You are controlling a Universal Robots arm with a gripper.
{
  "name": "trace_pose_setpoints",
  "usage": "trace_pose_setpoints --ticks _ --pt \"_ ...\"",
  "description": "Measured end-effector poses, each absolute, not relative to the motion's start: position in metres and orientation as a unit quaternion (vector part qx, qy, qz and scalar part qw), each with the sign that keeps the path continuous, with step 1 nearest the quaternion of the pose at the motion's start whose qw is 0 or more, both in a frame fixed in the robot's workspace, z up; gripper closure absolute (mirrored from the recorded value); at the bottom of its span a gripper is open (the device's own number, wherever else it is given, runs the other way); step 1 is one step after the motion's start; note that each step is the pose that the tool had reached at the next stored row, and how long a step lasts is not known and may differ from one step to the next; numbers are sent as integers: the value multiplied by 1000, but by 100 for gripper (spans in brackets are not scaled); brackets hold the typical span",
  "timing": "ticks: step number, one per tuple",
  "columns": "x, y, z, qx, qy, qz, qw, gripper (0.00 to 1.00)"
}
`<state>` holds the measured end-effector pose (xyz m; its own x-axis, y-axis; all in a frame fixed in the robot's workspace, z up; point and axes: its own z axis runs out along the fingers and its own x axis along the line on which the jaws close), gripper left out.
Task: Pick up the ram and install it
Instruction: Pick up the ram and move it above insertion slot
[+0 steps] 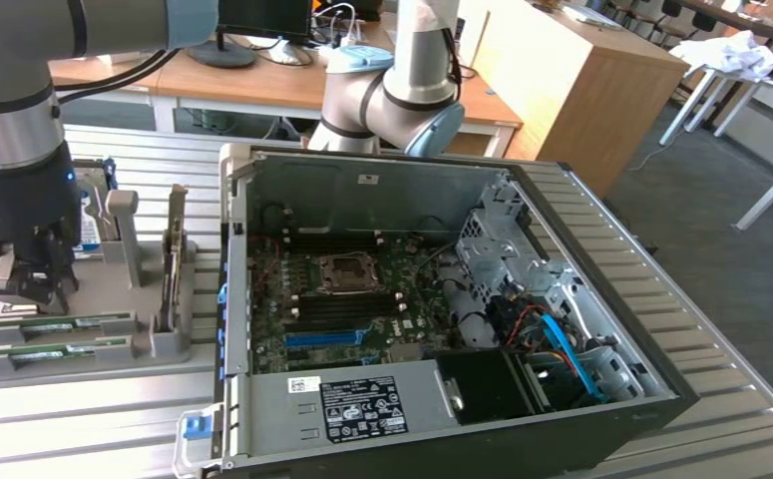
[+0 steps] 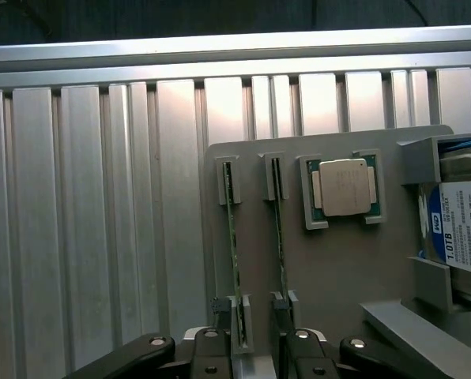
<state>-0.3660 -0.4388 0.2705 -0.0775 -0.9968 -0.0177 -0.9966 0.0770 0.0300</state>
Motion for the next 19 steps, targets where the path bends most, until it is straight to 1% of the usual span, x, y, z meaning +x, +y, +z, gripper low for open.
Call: trace_pose_setpoints --ticks 19 --pt "-366 -444 265 679 -734 -17 4 67"
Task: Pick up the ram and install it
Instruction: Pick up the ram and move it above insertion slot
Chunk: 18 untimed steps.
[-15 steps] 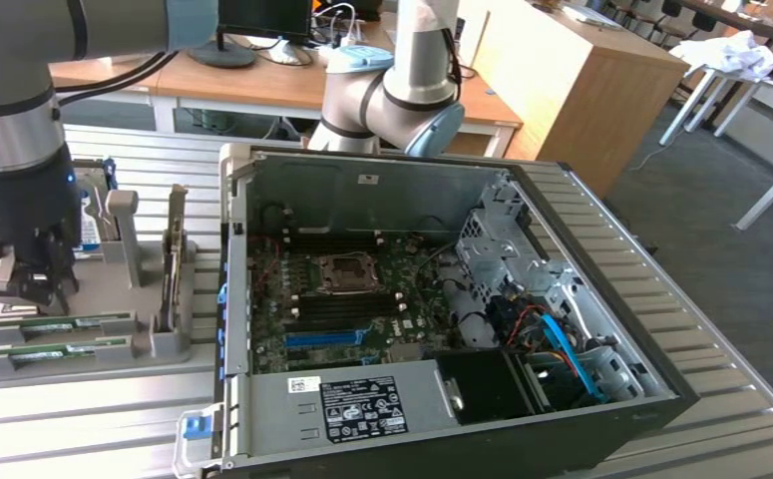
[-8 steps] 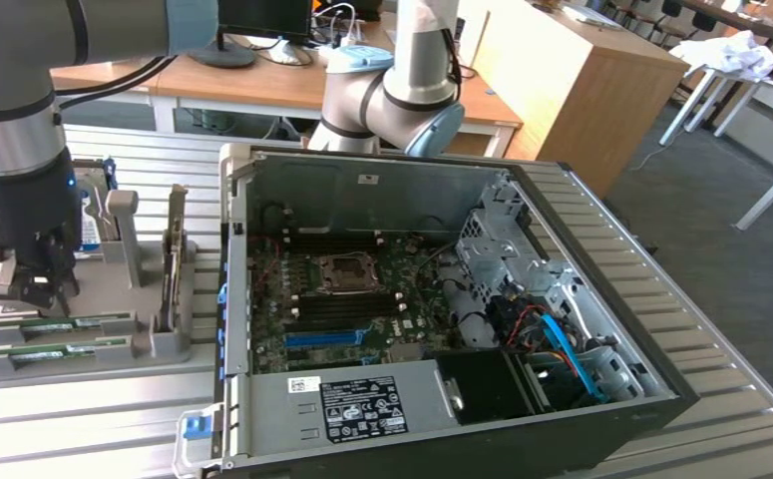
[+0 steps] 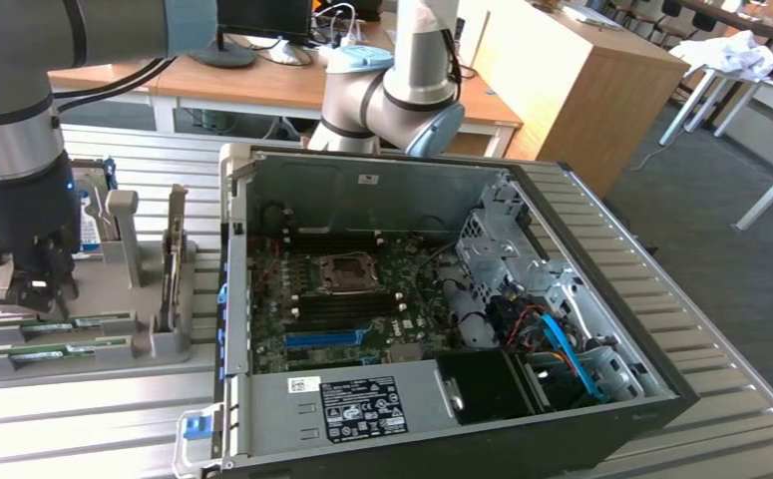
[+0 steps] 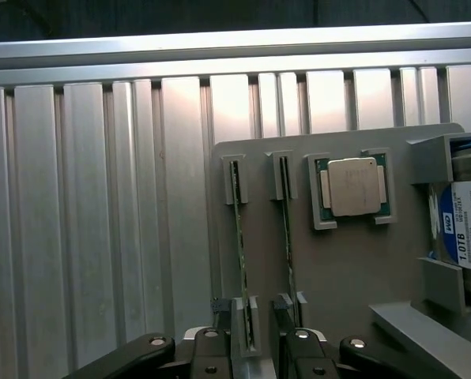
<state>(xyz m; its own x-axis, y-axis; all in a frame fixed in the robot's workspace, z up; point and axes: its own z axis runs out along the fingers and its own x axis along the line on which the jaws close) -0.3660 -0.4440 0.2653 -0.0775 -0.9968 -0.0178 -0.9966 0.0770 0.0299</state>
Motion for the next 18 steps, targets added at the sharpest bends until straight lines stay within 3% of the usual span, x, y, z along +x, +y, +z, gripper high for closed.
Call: trace_pose_setpoints --ticks 18 --pt "-366 -444 252 679 -734 -17 3 67"
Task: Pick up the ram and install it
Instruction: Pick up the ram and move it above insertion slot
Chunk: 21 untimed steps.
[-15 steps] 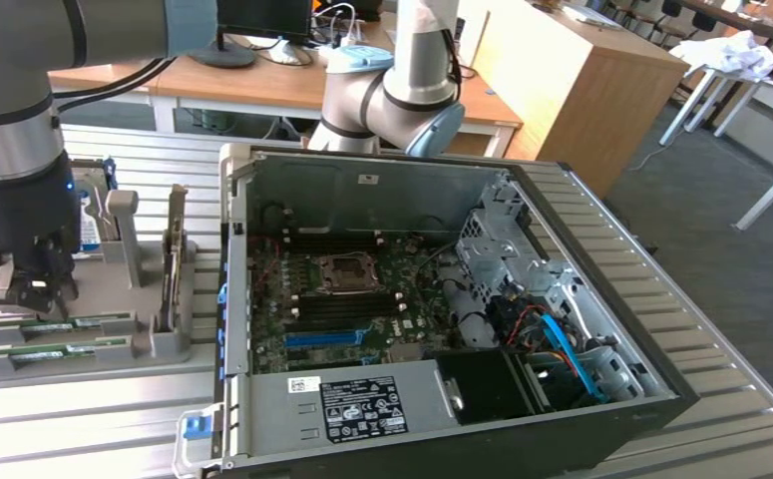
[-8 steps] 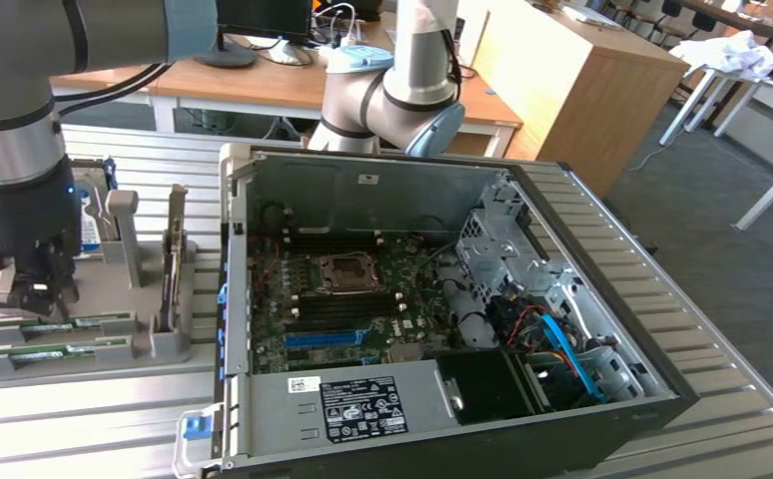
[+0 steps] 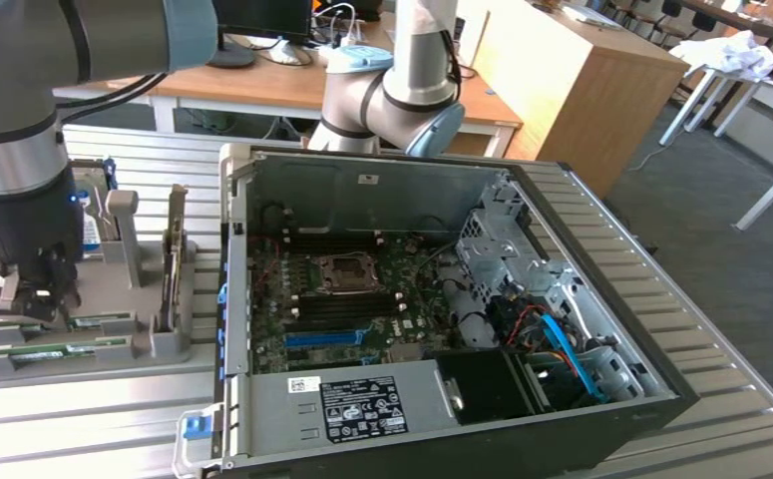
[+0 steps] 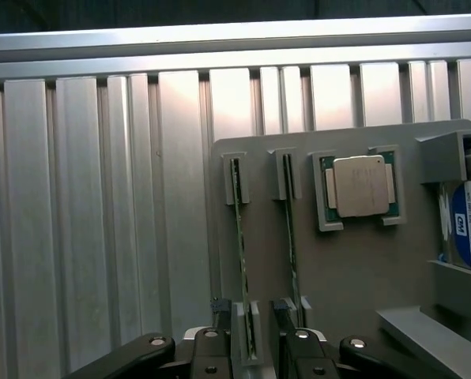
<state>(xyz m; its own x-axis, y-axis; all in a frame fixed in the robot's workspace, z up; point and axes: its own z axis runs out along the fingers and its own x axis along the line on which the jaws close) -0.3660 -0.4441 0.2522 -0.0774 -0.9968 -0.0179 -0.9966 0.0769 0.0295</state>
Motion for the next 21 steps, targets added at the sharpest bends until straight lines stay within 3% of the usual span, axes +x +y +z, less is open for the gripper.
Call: trace_pose_setpoints --ticks 21 --pt "-366 -444 236 682 -731 -17 4 67"
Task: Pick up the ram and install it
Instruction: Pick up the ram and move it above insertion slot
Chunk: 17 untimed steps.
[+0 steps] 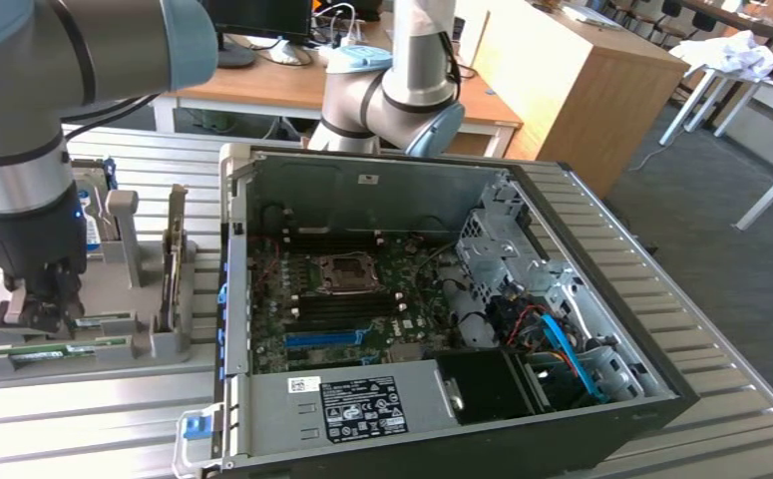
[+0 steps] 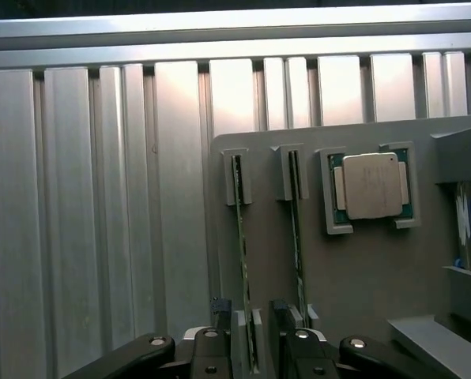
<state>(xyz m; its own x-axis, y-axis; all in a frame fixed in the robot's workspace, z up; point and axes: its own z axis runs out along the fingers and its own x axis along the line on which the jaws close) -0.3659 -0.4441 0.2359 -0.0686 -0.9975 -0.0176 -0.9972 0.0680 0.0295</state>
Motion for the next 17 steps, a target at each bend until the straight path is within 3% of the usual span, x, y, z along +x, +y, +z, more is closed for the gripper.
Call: trace_pose_setpoints --ticks 17 --pt "-366 -444 232 699 -715 -17 4 67"
